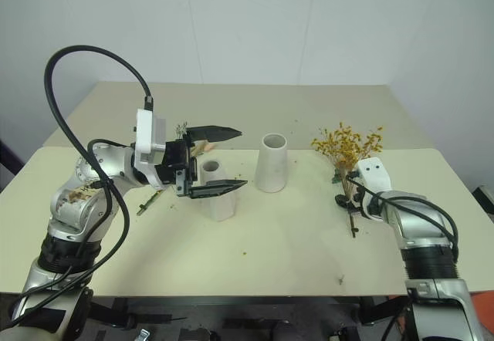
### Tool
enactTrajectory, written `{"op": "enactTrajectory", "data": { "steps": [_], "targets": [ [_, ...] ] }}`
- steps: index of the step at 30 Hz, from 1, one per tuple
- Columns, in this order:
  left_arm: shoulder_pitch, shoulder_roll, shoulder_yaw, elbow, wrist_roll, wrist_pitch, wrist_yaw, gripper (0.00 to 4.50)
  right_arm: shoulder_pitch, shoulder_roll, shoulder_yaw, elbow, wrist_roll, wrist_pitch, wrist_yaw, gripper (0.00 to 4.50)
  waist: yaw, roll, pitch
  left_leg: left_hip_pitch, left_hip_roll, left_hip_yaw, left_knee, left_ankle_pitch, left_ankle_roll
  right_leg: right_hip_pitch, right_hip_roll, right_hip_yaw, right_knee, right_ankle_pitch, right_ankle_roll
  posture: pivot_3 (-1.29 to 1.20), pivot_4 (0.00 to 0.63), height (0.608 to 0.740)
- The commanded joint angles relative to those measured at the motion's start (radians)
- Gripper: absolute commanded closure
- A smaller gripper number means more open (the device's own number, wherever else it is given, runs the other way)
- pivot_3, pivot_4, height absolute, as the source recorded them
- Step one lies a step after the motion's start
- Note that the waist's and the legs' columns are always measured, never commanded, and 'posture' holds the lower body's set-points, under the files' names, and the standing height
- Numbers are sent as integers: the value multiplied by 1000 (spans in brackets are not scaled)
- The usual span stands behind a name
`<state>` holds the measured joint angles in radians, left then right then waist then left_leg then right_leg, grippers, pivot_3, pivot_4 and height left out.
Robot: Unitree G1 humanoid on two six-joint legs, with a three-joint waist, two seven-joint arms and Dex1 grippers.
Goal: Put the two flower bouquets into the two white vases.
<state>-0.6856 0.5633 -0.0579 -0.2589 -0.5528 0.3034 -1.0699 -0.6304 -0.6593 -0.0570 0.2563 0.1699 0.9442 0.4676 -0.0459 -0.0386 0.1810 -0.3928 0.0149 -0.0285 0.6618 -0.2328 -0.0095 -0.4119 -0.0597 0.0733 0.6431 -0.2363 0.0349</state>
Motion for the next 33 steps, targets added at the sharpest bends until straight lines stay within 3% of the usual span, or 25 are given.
{"op": "enactTrajectory", "data": {
  "steps": [1, 7, 8, 13, 15, 19, 22, 25, 28, 33],
  "targets": [
    [10, 11, 22, -41, 8, -8, 17, 0, -58, -11, -20, 65, -16, -29, -9, 2038, 1, 0, 0, 0, 0, 0, 0, 0, 0, 0, 0, 0, 0, 0, 0, 0, 150, 740],
    [26, 33, 49, -44, 32, -15, 52, 0, -74, -37, -13, 98, -15, -21, 18, 4248, 2, 0, 0, -1, 0, 0, 0, 0, 0, 0, 0, 0, -1, 0, 0, 0, 150, 740],
    [33, 41, 52, -45, 36, -16, 52, 0, -72, -40, -14, 86, -12, -16, 20, 4438, 2, 0, 0, -1, 0, 0, 0, 0, 0, 0, 0, 0, -1, 0, 0, 0, 150, 740],
    [53, 63, 71, -47, 45, -11, 59, 0, -61, -47, -3, 28, -42, -46, -20, 4438, 0, 0, 0, -1, 0, 0, 0, 0, 0, 0, 0, 0, -1, 0, 0, 0, 150, 740],
    [56, 74, 88, -43, 48, -13, 69, 0, -67, -20, -45, 2, -71, -151, -113, 4438, 0, 0, 0, -1, 0, 0, 0, 0, 0, -1, 0, 0, 0, 0, 0, 0, 150, 740],
    [61, 92, 122, -31, 43, -12, 87, 0, -76, 58, -102, -23, -129, -593, -290, 4438, -3, 0, 0, -4, 0, 1, 0, 0, 0, -6, 0, 2, 2, 0, 0, 0, 150, 740],
    [67, 103, 128, -21, 46, -17, 80, 0, -179, 147, -173, 47, -62, -686, -345, 4438, -8, 0, 0, -7, 0, 1, 0, 0, 0, -10, 0, 2, 3, 0, 0, 0, 150, 740],
    [72, 114, 140, -20, 44, -16, 82, 0, -286, 283, -313, 96, 127, -864, -322, 4438, -11, 1, 0, -7, 0, 1, 0, 0, -1, -10, 0, 2, 3, 1, -1, 0, 150, 740],
    [84, 125, 155, -26, 43, -7, 96, 0, -354, 375, -353, 128, 224, -1050, -226, 4438, -13, 1, 0, -7, 1, 0, 0, 0, -1, -10, 0, 2, 4, 1, -1, 0, 150, 740],
    [114, 150, 172, -42, 44, -5, 105, 0, -401, 486, -363, 130, 392, -1067, -75, 4438, -15, 1, 0, -7, 1, -1, 0, 0, -1, -10, 0, 1, 5, 1, -1, 0, 150, 740]
  ]
}}
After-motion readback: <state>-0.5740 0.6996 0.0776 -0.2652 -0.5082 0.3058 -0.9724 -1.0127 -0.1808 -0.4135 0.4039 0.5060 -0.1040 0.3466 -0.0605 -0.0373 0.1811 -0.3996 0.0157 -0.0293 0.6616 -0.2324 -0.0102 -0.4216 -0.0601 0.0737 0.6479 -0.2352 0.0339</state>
